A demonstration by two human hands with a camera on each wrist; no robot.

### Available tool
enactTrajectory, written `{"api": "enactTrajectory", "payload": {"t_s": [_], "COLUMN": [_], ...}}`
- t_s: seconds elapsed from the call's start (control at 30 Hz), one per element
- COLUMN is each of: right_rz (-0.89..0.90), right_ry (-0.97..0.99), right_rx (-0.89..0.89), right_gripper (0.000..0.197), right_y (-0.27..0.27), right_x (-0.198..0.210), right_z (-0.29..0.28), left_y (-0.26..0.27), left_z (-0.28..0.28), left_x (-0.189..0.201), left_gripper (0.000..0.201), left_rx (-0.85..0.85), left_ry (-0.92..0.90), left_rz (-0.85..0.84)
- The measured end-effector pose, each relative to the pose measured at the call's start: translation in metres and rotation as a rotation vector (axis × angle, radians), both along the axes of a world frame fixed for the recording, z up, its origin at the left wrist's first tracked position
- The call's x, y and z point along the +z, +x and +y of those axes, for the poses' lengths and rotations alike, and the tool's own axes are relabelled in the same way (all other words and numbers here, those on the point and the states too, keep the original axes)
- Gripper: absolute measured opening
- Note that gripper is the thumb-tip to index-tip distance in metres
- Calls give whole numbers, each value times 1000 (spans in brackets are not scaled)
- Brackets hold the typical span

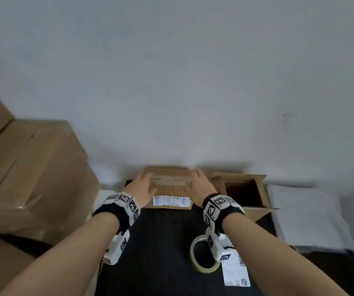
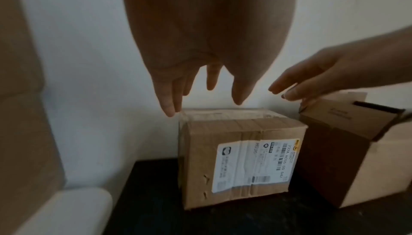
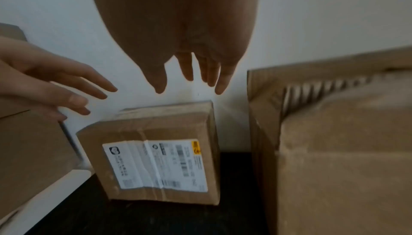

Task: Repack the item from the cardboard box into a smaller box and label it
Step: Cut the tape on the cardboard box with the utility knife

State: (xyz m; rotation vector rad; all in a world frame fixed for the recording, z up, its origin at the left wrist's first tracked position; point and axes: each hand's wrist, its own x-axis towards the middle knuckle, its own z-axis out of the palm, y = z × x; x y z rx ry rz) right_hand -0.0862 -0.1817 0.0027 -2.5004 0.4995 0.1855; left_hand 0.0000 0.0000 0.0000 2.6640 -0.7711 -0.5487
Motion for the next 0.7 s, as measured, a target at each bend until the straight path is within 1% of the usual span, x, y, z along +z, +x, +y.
{"api": "enactTrajectory", "payload": {"t_s": [0.07, 0.17, 0.27, 0.33, 0.43, 0.57, 0.7], "right_rz": [6, 57, 122, 130, 91, 54, 24], "right_ry": [79, 173, 233, 266, 332, 365, 420], "right_rx": [-94, -177, -231, -254, -294, -324, -318], "right_gripper": [59, 69, 61, 57, 56, 44, 47], "right_y": [1, -3, -2, -2, 0, 0, -9], "right_x": [-6, -13, -18, -22, -24, -29, -33], "right_z": [0, 0, -2, -1, -2, -6, 2], "left_y": [0, 0, 0, 0, 1, 0, -12], "left_z": [0, 0, -3, -6, -6, 3, 18], "left_x": [-7, -19, -26, -29, -34, -39, -40], "left_gripper": [59, 61, 61, 56, 53, 51, 45], "left_rx": [100, 212, 300, 325, 390, 518, 673], "left_ry": [-76, -177, -230, -283, -354, -455, -551], "left_rz": [74, 147, 198, 213, 226, 300, 295]}}
